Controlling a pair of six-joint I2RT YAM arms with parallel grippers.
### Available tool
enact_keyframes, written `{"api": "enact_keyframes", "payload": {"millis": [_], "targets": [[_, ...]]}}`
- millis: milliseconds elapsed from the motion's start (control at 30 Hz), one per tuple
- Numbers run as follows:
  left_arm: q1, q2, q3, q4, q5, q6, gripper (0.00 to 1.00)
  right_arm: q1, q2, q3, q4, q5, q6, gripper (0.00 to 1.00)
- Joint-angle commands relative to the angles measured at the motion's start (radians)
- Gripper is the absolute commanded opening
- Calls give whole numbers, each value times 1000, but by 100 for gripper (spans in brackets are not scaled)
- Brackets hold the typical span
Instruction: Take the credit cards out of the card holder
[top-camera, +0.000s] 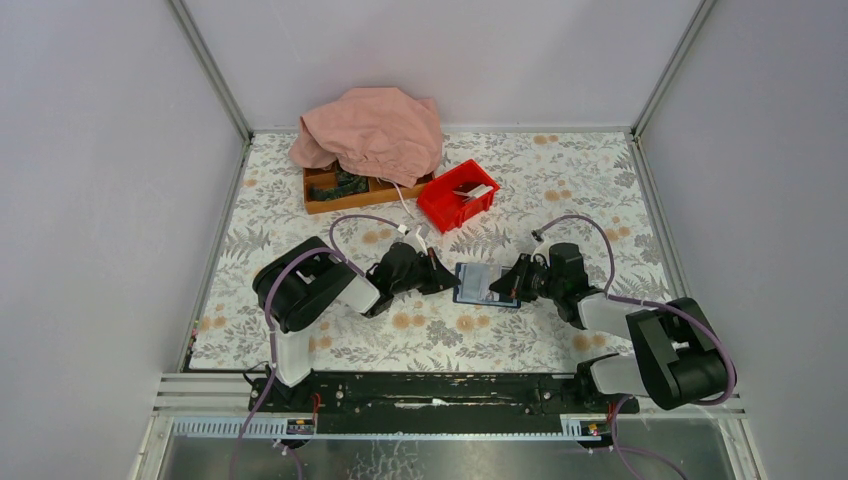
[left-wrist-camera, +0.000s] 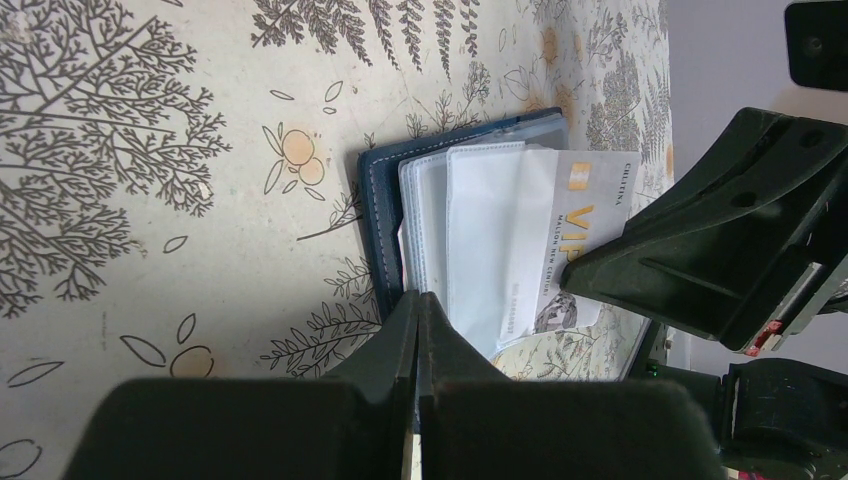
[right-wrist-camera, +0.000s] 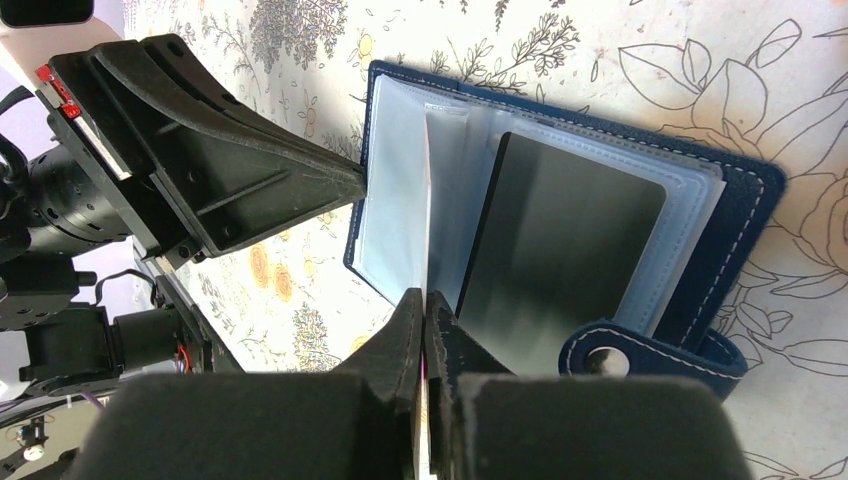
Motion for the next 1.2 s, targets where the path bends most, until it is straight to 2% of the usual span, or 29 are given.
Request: {"api": "enact_keyframes", "payload": {"millis": [0, 233, 533, 767, 833, 933, 967, 1067, 1167], "targets": [[-1, 35, -4, -35, 6, 10, 0, -7, -13, 8, -26, 35, -31, 0], [-1, -7, -9, -58, 8, 16, 0, -13, -97, 14, -122, 81, -53, 0], [-1, -212, 14, -232, -83, 83, 2, -29, -289, 28, -293, 186, -96, 0], [-2, -324, 144, -429, -219, 262, 26, -34, -333, 3, -269, 215, -89, 0], [-2, -347, 173, -429, -283, 353, 44, -35, -321, -4, -245, 202, -86, 0], [-1, -340, 250, -469, -380, 517, 62, -35, -297, -6, -212, 169, -82, 0], [2, -327, 281, -486, -411, 552, 74, -36, -291, -8, -203, 163, -82, 0], [20, -288, 352, -530, -429, 622, 76, -35, -283, -11, -187, 148, -80, 0], [43, -266, 387, -504, -375, 683, 76, -35, -283, -15, -176, 139, -79, 0]]}}
